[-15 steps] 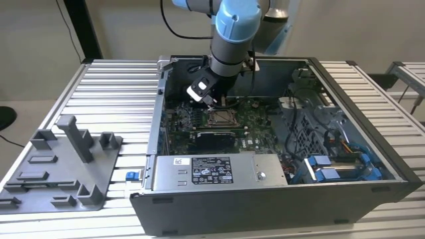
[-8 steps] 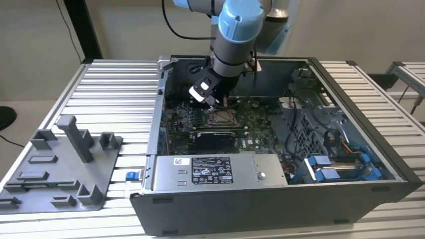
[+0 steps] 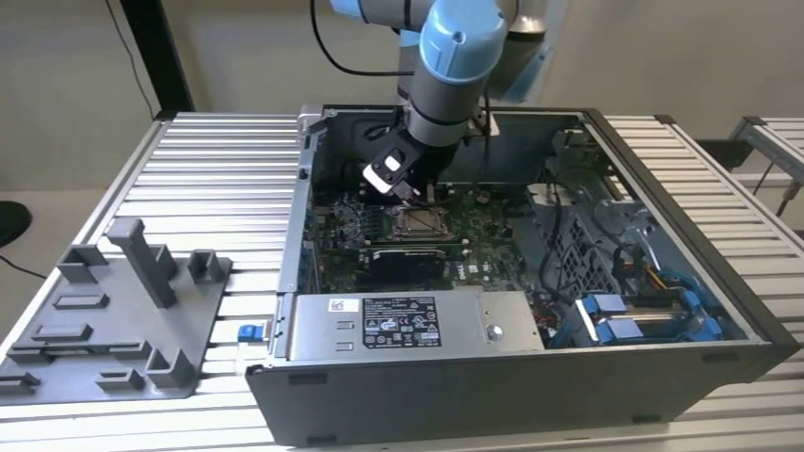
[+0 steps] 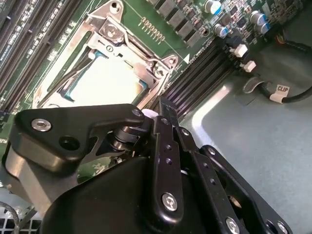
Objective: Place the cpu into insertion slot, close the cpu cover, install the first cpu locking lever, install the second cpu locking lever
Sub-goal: 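Install the first cpu locking lever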
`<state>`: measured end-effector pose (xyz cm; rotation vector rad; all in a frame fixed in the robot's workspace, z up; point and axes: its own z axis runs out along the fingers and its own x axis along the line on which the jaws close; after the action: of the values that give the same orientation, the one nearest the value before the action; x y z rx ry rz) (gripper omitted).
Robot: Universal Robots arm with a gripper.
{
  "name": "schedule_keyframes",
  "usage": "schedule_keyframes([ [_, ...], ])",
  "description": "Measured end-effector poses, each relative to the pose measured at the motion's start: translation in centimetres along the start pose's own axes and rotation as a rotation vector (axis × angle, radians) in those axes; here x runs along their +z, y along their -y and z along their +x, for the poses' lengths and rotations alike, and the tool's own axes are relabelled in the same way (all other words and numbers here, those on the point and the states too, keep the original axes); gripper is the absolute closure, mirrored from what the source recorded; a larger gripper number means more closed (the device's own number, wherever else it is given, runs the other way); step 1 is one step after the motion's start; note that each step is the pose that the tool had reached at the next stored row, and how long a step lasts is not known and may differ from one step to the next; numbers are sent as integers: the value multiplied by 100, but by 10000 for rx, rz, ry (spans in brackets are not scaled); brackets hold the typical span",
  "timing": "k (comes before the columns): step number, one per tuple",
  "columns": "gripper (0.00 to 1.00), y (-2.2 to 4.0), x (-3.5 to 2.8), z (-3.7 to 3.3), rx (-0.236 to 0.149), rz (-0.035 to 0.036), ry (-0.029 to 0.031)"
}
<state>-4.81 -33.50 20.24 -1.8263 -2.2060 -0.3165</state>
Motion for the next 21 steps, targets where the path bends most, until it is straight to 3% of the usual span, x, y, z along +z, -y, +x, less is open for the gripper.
schedule_keyframes([
  [21,100,-95,27,-31,2,9,-3],
])
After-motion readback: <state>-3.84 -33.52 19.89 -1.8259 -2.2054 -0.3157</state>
